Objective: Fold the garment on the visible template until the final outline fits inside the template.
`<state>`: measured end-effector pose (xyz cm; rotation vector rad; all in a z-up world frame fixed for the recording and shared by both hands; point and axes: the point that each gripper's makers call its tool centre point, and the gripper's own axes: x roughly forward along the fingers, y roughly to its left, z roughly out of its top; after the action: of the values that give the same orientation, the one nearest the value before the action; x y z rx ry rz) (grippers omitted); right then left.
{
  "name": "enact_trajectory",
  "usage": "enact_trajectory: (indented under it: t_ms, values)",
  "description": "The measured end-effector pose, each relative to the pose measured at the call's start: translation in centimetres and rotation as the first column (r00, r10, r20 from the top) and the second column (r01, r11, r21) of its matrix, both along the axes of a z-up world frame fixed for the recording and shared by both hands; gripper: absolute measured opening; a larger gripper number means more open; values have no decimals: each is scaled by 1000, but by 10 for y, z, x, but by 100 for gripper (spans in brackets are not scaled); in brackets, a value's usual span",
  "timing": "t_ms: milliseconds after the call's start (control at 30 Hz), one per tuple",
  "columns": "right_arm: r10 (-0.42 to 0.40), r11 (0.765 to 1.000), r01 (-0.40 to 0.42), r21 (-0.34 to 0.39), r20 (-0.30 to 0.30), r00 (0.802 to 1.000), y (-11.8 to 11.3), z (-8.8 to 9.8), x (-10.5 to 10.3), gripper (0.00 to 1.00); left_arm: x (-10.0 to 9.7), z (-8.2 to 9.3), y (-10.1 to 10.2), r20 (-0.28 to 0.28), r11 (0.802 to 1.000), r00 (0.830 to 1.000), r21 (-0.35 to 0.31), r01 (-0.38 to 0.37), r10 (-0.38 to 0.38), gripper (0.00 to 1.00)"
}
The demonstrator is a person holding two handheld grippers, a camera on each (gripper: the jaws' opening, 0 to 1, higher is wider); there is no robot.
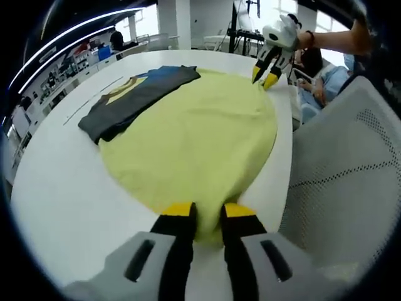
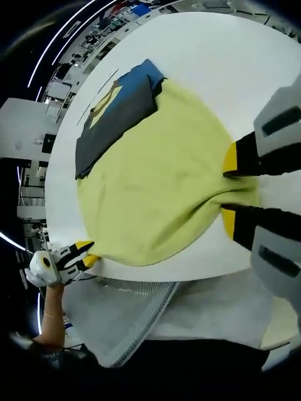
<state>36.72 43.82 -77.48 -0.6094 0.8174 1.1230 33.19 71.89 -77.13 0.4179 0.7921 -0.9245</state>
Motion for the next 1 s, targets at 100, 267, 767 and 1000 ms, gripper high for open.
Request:
enact_trajectory:
  t_ms: [100, 267, 767, 1000]
  values:
    - [-5, 1000, 5, -1, 0, 1000, -1, 0, 1, 8, 0, 0, 0, -20, 1000, 1000, -14, -16, 16, 4]
    - [-24, 1000, 24, 1, -2, 1000, -2, 1, 2, 3, 1, -1, 2, -35, 999, 998, 4, -46, 46, 1]
    - [-49, 999, 50, 16, -29, 998, -10, 8, -17, 0, -17, 8, 2, -67, 997, 995, -19, -73, 71, 0]
    - [-60, 998, 61, 23, -58, 997, -10, 9, -32, 0, -33, 7, 0, -94, 997, 993, -5, -75, 74, 0]
